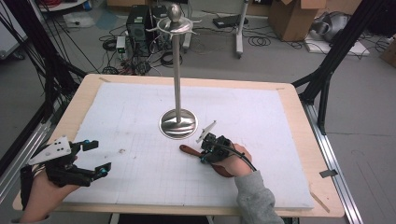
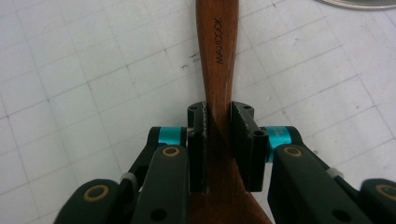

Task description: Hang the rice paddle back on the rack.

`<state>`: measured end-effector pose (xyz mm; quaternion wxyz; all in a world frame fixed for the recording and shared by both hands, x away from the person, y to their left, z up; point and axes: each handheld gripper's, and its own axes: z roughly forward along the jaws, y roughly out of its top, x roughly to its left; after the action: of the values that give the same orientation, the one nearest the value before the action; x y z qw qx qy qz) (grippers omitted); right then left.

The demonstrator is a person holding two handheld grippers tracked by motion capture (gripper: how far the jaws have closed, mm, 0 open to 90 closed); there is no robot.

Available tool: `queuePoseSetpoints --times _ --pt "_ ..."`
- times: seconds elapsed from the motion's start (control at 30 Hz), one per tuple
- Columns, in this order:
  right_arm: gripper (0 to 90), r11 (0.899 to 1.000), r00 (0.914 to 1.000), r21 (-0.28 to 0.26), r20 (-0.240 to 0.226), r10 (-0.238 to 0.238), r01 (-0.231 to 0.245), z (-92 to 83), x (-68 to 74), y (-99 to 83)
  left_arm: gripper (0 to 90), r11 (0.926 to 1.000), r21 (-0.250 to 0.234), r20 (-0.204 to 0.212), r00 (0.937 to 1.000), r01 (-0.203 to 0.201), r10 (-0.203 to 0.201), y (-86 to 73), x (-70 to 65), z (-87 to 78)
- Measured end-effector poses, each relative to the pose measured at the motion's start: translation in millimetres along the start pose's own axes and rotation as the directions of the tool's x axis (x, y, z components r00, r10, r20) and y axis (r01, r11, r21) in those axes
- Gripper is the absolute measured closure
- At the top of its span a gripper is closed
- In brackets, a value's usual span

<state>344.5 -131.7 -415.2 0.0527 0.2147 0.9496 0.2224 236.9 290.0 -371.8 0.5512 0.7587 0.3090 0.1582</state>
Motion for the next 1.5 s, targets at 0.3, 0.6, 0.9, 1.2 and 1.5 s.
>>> queuePoseSetpoints --times 0.3,0.6,0.9,1.2,1.5 --pt "77.2 0.996 0.9984 -0.066 -0.017 0.053 -0.054 -8.7 -6.1 -3.3 5.5 1.0 -0.002 -0.004 1.0 -0.002 0.002 0.1 1.2 -1.9" --pt "77.4 0.982 0.9981 -0.18 -0.026 0.056 -0.06 -24.8 -8.7 -7.2 5.5 1.0 -0.001 -0.001 1.0 -0.004 0.004 1.0 0.9 -1.3" --pt "77.5 0.945 0.9959 -0.315 -0.043 0.08 -0.09 -44.7 -11.7 -13.9 5.5 1.0 -0.003 0.005 1.0 -0.004 0.004 1.9 0.8 0.3" --pt "77.7 0.912 0.9933 -0.394 -0.04 0.109 -0.116 -58.5 -15.1 -21.0 5.5 0.9999 -0.006 0.02 0.9997 -0.014 0.014 6.2 -3.1 1.7" --pt "77.8 0.882 0.9926 -0.456 -0.021 0.119 -0.116 -73.4 -15.1 -26.3 5.5 0.9999 -0.008 0.022 0.9997 -0.011 0.011 6.6 -1.5 1.4"
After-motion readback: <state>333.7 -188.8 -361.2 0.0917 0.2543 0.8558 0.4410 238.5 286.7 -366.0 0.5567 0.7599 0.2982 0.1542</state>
